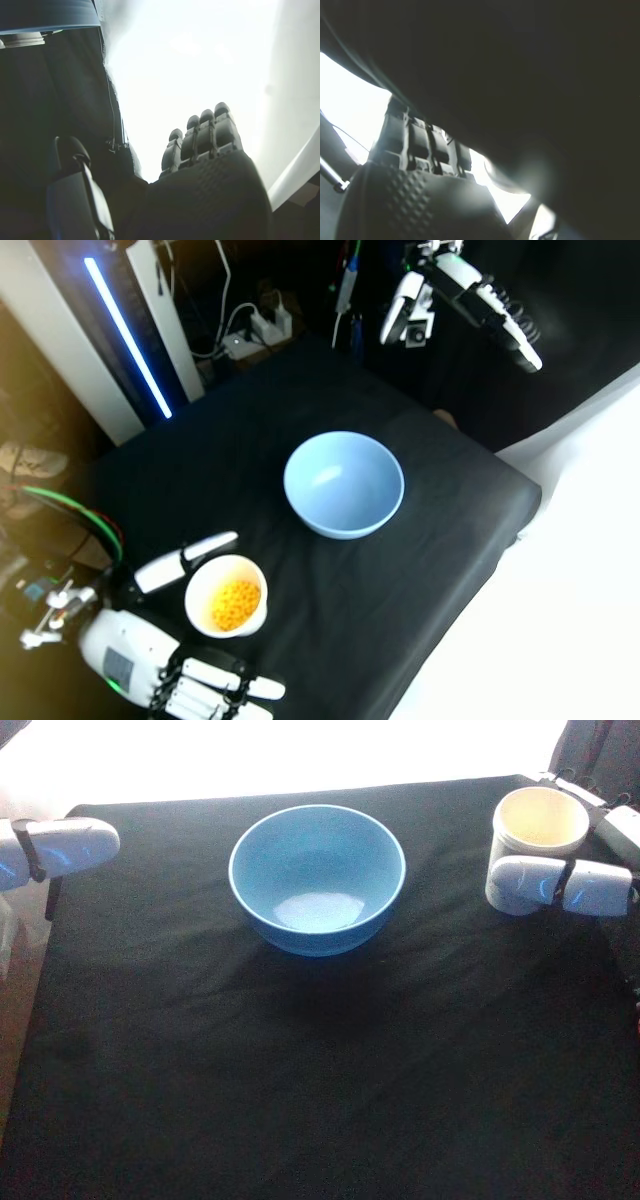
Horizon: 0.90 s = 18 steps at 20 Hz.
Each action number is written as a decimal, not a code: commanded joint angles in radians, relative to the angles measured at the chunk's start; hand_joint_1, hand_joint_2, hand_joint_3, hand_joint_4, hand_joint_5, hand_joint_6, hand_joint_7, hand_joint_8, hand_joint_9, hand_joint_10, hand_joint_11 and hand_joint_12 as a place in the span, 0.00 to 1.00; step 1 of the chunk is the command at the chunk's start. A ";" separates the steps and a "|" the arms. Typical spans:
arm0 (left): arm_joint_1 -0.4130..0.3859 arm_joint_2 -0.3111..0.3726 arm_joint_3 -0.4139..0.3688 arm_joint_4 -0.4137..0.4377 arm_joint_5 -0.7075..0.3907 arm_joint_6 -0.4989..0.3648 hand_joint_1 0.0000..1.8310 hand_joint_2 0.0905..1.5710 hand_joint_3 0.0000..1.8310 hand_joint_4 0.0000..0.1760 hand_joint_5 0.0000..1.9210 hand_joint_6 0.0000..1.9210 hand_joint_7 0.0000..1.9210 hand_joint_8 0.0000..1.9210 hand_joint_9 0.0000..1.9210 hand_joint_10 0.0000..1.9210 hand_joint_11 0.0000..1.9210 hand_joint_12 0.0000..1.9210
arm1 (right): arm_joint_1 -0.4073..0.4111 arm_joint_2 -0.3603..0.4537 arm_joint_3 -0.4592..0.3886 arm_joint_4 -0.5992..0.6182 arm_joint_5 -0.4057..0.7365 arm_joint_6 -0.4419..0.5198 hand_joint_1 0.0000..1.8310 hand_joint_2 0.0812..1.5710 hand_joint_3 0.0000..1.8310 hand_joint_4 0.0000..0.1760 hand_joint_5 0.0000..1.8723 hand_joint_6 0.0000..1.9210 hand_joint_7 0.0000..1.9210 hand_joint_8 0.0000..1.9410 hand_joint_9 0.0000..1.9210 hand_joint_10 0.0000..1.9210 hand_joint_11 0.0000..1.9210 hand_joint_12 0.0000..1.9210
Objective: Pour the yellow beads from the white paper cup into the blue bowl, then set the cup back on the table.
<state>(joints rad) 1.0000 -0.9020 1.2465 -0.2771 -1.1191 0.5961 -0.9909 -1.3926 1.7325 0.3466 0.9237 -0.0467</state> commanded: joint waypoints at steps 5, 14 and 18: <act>-0.012 -0.006 0.009 -0.013 -0.117 -0.012 0.30 0.49 0.00 0.62 0.00 0.00 0.04 0.00 0.01 0.00 0.00 0.02 | 0.014 0.000 0.005 0.015 0.118 0.015 0.32 0.42 0.00 0.00 0.27 0.01 0.06 0.00 0.00 0.00 0.00 0.00; -0.012 -0.008 0.010 -0.011 -0.116 -0.014 0.31 0.50 0.00 0.61 0.00 0.00 0.05 0.00 0.05 0.01 0.01 0.03 | 0.014 0.001 0.004 0.009 0.118 0.015 0.48 0.53 0.00 0.21 0.48 0.01 0.12 0.00 0.00 0.00 0.00 0.00; -0.012 -0.011 0.011 -0.011 -0.115 -0.015 0.29 0.50 0.00 0.43 0.00 0.00 0.04 0.00 0.06 0.01 0.03 0.04 | 0.014 0.001 0.003 0.004 0.118 0.015 0.53 0.54 0.00 0.32 0.57 0.00 0.20 0.00 0.06 0.00 0.00 0.00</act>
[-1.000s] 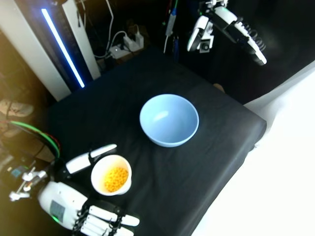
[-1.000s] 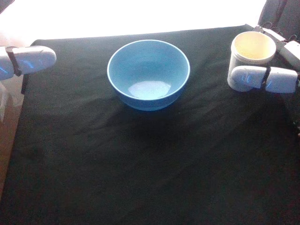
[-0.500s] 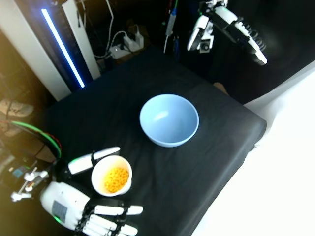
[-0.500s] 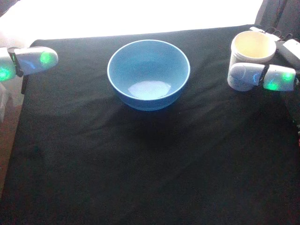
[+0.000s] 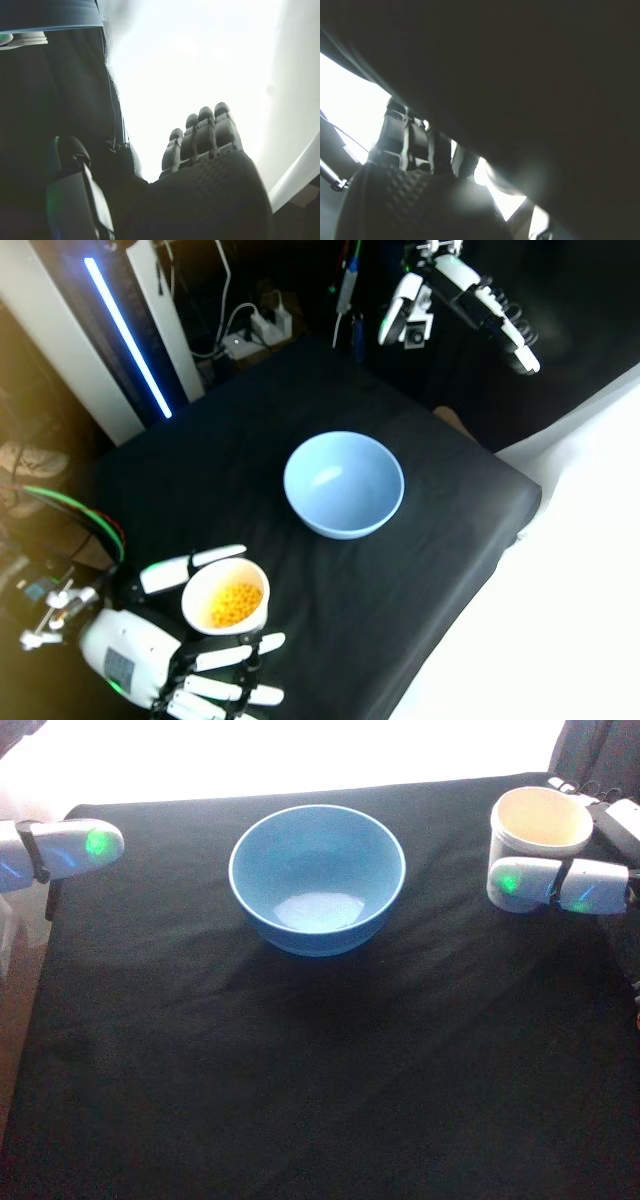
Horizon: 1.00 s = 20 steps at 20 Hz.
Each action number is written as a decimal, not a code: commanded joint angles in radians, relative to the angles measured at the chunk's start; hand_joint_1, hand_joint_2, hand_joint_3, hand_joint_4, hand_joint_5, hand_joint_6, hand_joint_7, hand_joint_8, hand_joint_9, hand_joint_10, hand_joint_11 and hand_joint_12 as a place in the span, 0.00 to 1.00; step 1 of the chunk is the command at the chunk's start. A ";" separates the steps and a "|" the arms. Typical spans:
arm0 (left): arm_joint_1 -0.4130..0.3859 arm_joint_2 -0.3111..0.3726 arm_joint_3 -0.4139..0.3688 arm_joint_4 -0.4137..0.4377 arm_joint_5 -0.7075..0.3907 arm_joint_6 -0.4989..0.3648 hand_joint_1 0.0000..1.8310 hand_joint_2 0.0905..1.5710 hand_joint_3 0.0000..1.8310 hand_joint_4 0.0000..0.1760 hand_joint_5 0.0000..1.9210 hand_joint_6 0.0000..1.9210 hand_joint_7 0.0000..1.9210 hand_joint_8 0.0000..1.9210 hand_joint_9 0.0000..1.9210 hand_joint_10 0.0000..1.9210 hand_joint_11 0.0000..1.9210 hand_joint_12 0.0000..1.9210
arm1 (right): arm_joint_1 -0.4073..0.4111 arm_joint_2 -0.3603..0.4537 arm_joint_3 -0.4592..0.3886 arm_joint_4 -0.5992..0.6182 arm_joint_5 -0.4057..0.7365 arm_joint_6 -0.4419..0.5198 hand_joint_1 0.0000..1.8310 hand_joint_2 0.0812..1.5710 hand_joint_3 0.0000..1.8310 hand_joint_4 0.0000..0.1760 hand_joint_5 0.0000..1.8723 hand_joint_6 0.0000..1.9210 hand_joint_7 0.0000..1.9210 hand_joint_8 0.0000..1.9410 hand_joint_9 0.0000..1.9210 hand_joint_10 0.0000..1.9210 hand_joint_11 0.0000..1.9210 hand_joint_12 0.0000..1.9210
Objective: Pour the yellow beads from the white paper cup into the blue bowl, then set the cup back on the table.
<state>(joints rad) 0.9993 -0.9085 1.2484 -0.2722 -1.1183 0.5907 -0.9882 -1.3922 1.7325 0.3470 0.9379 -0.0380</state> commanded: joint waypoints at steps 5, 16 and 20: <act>-0.011 -0.005 0.009 -0.016 -0.115 -0.011 0.28 0.47 0.00 0.48 0.00 0.00 0.02 0.00 0.02 0.00 0.02 0.04 | 0.011 0.001 -0.001 -0.004 0.105 0.006 0.60 0.63 0.00 0.73 0.65 0.30 0.35 0.00 0.22 0.00 0.05 0.25; -0.011 -0.011 0.011 -0.016 -0.113 -0.011 0.27 0.49 0.00 0.81 0.00 0.00 0.03 0.00 0.02 0.00 0.02 0.05 | 0.026 0.020 -0.018 -0.068 0.118 0.024 0.63 0.65 0.00 0.00 0.61 0.37 0.45 0.00 0.32 0.00 0.00 0.51; -0.011 -0.013 0.012 -0.016 -0.111 -0.011 0.27 0.48 0.00 0.82 0.00 0.00 0.05 0.01 0.03 0.00 0.02 0.06 | 0.026 0.050 -0.038 -0.078 0.138 0.024 0.64 0.66 0.00 0.00 0.59 0.40 0.50 0.01 0.34 0.01 0.03 0.43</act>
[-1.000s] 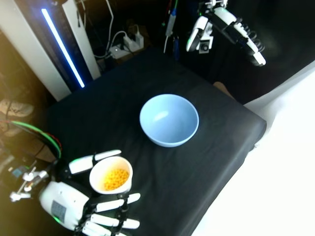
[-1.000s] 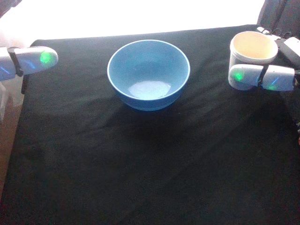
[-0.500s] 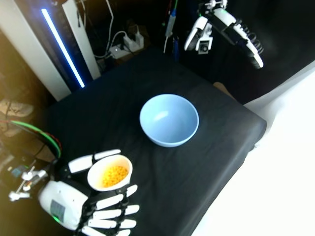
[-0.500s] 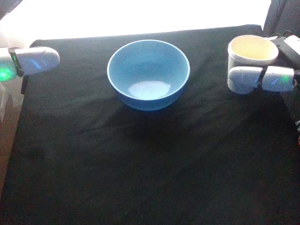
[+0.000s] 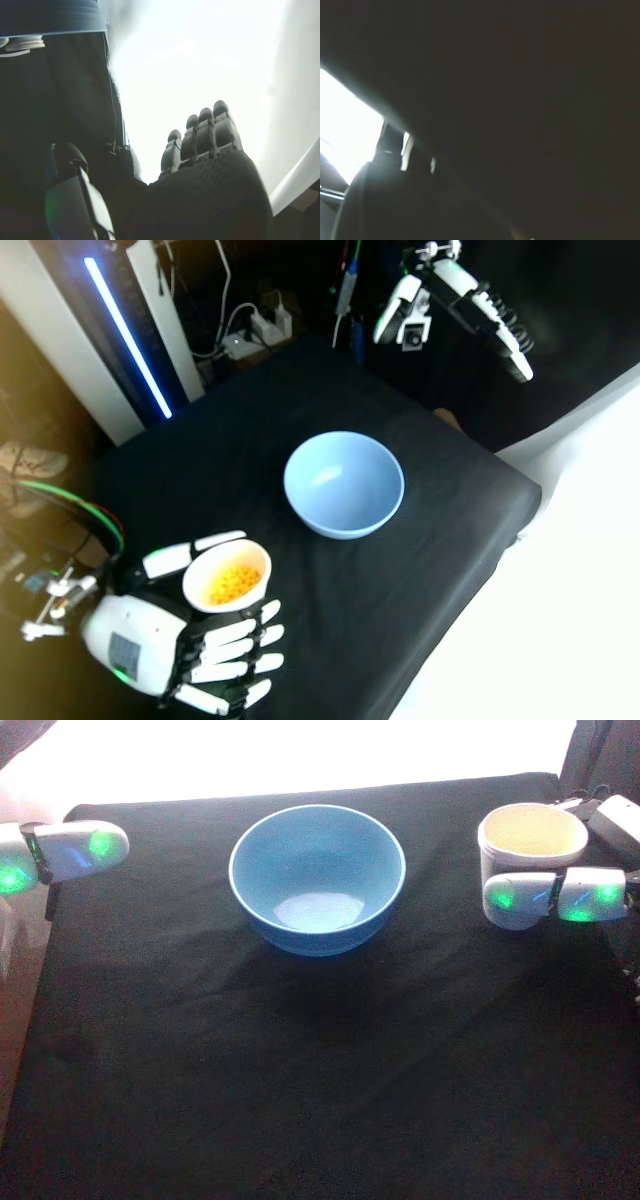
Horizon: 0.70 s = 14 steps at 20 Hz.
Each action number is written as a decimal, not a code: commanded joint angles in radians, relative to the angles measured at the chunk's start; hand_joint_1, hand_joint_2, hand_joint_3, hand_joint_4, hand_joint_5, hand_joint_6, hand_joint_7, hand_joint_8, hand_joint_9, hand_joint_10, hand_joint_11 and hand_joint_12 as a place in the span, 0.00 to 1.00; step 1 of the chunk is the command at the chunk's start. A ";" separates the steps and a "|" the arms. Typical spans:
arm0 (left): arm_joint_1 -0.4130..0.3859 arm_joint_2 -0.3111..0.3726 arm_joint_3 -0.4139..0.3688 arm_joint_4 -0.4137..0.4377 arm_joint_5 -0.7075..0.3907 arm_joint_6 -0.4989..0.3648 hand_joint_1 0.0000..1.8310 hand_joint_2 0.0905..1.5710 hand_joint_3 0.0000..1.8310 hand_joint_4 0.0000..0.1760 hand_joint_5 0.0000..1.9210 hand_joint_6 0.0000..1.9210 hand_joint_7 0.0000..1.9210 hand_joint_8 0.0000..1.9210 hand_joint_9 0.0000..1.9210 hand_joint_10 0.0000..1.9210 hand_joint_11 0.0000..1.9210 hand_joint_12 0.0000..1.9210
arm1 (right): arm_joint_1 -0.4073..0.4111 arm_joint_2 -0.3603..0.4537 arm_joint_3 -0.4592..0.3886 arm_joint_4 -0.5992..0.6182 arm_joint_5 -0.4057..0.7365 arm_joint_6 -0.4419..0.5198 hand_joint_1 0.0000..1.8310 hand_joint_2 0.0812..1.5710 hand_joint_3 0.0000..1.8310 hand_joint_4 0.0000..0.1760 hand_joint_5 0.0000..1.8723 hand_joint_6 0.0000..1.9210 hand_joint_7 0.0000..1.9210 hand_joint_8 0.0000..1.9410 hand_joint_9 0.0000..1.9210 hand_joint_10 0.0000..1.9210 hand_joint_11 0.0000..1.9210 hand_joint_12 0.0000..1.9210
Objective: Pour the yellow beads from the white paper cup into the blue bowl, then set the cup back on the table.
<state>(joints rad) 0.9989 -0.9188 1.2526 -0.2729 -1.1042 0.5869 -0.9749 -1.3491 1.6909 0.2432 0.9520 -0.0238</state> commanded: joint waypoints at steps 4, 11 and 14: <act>-0.011 -0.005 0.009 -0.016 -0.124 -0.008 0.27 0.48 0.00 0.72 0.00 0.00 0.06 0.00 0.01 0.00 0.00 0.12 | 0.016 0.037 -0.012 0.021 0.133 0.010 0.67 0.67 0.00 0.10 0.57 0.46 0.55 0.40 0.51 0.02 0.17 0.53; -0.011 -0.012 0.013 -0.016 -0.120 -0.008 0.29 0.46 0.00 0.56 0.00 0.00 0.06 0.00 0.02 0.00 0.00 0.13 | 0.024 0.091 -0.030 0.011 0.138 0.010 0.76 0.64 0.00 0.00 0.50 0.48 0.77 0.03 0.57 0.40 0.43 0.32; -0.012 -0.012 0.014 -0.016 -0.119 -0.008 0.27 0.47 0.00 0.42 0.00 0.00 0.06 0.00 0.03 0.00 0.00 0.14 | 0.048 0.104 -0.032 -0.017 0.139 0.010 0.71 0.64 0.00 0.00 0.52 0.48 0.77 0.06 0.61 0.07 0.38 0.34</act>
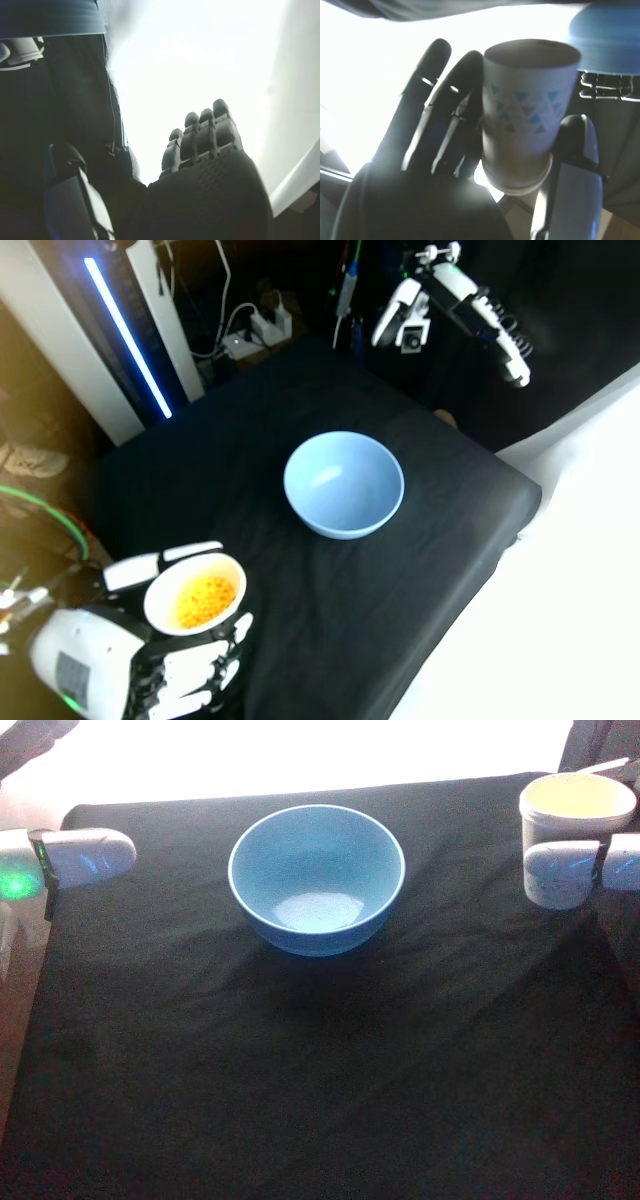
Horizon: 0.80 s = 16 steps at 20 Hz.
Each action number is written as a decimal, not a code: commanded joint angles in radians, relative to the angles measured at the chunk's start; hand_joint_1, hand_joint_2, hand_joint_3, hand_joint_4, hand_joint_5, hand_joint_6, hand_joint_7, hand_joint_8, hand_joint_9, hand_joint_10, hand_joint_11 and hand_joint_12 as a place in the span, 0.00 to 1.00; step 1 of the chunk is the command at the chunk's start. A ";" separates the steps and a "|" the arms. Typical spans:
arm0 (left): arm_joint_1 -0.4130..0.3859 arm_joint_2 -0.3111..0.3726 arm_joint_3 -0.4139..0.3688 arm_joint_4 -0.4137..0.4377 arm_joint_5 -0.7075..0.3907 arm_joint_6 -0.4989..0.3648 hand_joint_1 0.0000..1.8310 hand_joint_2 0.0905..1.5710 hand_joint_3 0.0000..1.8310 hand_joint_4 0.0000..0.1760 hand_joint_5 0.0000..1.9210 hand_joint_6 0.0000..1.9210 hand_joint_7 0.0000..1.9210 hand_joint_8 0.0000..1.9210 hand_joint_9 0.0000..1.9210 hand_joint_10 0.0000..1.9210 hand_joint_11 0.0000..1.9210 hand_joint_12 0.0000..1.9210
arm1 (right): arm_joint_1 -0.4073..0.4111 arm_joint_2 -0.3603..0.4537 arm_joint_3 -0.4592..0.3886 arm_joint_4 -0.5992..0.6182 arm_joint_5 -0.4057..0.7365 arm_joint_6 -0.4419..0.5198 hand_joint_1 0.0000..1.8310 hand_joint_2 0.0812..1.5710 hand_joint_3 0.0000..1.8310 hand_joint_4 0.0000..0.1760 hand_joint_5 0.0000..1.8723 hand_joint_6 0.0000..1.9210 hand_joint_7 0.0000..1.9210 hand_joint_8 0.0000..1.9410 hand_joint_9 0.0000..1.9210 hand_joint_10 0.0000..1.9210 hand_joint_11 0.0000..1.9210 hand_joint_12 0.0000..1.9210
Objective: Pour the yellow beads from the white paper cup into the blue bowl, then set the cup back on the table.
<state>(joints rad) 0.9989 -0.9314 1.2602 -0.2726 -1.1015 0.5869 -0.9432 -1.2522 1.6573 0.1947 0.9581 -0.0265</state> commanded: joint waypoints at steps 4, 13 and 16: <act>-0.014 0.001 0.007 -0.015 -0.122 -0.008 0.29 0.47 0.00 0.45 0.00 0.00 0.06 0.00 0.01 0.00 0.00 0.05 | 0.060 0.013 0.005 -0.007 0.132 0.012 0.71 0.64 0.00 0.00 0.52 0.47 0.76 0.10 0.65 0.00 0.41 0.29; -0.030 0.001 0.011 0.000 -0.117 -0.008 0.29 0.45 0.00 0.60 0.00 0.00 0.08 0.00 0.05 0.00 0.01 0.13 | 0.197 0.020 0.018 -0.147 0.086 0.012 0.69 0.66 0.00 0.00 0.51 0.52 0.67 0.25 0.67 0.00 0.54 0.25; -0.039 0.001 0.013 0.010 -0.110 -0.008 0.29 0.46 0.00 0.58 0.00 0.00 0.09 0.00 0.07 0.00 0.00 0.18 | 0.259 0.020 0.025 -0.241 0.026 0.006 0.69 0.66 0.00 0.00 0.52 0.48 0.66 0.29 0.70 0.00 0.53 0.36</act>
<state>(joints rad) 0.9730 -0.9310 1.2667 -0.2493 -1.0985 0.5861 -0.6861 -1.2373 1.6764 -0.1101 0.8795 -0.0311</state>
